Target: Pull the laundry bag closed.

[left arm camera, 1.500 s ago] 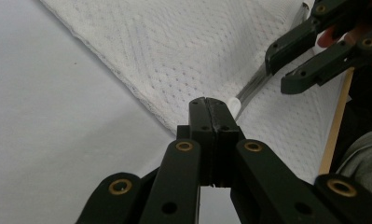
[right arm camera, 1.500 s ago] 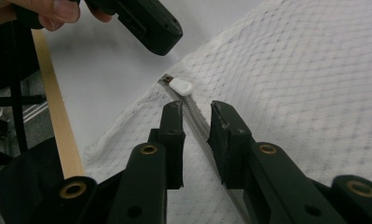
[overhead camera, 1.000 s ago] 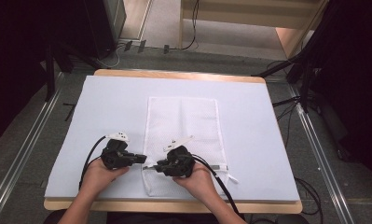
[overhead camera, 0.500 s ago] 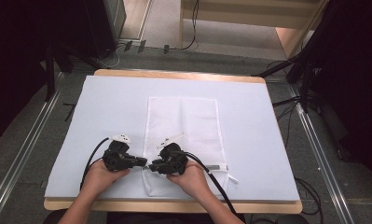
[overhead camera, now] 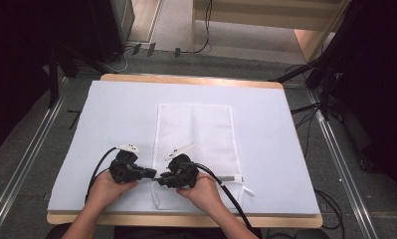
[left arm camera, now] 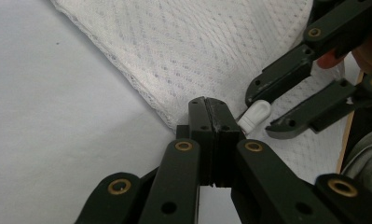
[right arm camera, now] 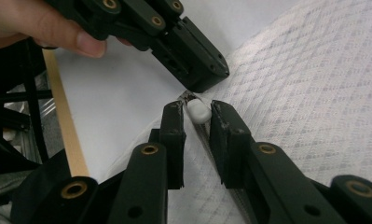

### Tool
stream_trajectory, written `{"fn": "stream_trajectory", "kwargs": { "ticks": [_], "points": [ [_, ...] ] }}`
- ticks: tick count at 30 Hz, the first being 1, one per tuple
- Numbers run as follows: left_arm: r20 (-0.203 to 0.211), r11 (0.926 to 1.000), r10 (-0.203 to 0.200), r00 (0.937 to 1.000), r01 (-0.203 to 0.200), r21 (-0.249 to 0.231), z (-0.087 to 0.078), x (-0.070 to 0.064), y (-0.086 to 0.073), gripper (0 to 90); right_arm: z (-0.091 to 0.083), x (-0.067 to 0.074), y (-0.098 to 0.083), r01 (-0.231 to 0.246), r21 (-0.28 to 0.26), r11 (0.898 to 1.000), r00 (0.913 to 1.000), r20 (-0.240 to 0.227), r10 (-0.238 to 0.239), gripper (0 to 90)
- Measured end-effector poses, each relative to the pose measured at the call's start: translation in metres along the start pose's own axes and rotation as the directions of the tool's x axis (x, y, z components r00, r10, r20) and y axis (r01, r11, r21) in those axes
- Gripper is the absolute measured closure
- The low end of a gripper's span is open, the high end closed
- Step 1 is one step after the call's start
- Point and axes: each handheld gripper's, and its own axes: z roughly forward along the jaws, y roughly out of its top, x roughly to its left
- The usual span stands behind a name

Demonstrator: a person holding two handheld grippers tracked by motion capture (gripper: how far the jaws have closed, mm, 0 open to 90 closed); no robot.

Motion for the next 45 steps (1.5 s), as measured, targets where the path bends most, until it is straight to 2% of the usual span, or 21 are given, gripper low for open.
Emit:
{"fn": "stream_trajectory", "kwargs": {
  "ticks": [6, 10, 12, 15, 19, 24, 26, 27, 36, 39, 45],
  "points": [
    [0.001, 1.0, -0.005, 1.0, 0.005, 0.004, 0.0, 0.0, 0.0, 90.0, -0.004, 0.003, -0.001, 0.023, -0.009, 1.0, 0.9997, 0.004, -0.023, 76.0],
    [0.002, 1.0, -0.009, 1.0, 0.009, 0.003, 0.0, 0.0, 0.0, 90.0, -0.002, -0.001, 0.004, -0.001, -0.005, 1.0, 1.0, -0.004, 0.001, 76.4],
    [0.002, 1.0, -0.008, 1.0, 0.008, 0.003, 0.0, 0.0, 0.0, 90.0, -0.001, -0.001, 0.005, 0.005, -0.001, 1.0, 1.0, -0.001, -0.005, 76.5],
    [0.005, 1.0, -0.009, 0.9999, 0.009, 0.003, 0.0, 0.001, 0.0, 89.6, -0.004, 0.001, 0.01, 0.017, -0.001, 1.0, 0.9997, -0.016, -0.017, 82.2],
    [0.004, 0.9999, -0.013, 0.9999, 0.013, 0.002, 0.0, 0.0, 0.0, 89.7, -0.003, 0.002, 0.012, 0.023, 0.013, 1.0, 0.9994, -0.027, -0.023, 84.7],
    [0.008, 0.9998, -0.02, 0.9998, 0.02, 0.001, 0.0, 0.001, 0.0, 89.6, 0.003, 0.003, 0.012, 0.011, 0.03, 0.999, 0.9999, -0.012, -0.011, 84.7],
    [0.009, 0.9997, -0.024, 0.9997, 0.024, 0.001, -0.001, 0.001, 0.0, 89.2, 0.005, 0.0, 0.009, 0.006, 0.055, 0.998, 1.0, -0.006, -0.006, 87.1],
    [0.009, 0.9997, -0.024, 0.9997, 0.024, 0.001, -0.001, 0.001, 0.0, 88.9, 0.005, -0.001, 0.007, -0.005, 0.056, 0.998, 0.9999, -0.014, 0.006, 87.2],
    [0.011, 0.9997, -0.024, 0.9996, 0.024, 0.008, -0.003, -0.002, -0.001, 88.9, 0.012, -0.004, 0.004, -0.016, 0.05, 0.999, 0.9997, -0.02, 0.017, 87.0],
    [0.002, 0.9999, -0.016, 0.9999, 0.016, 0.001, -0.001, -0.003, -0.002, 90.0, 0.012, -0.003, 0.003, -0.023, 0.044, 0.999, 0.9995, -0.021, 0.024, 87.5],
    [-0.037, 0.9993, 0.036, 0.9987, -0.036, 0.006, 0.0, -0.008, -0.002, 90.0, 0.011, -0.004, 0.0, -0.021, 0.026, 0.999, 0.9997, -0.014, 0.021, 88.0]
  ]
}}
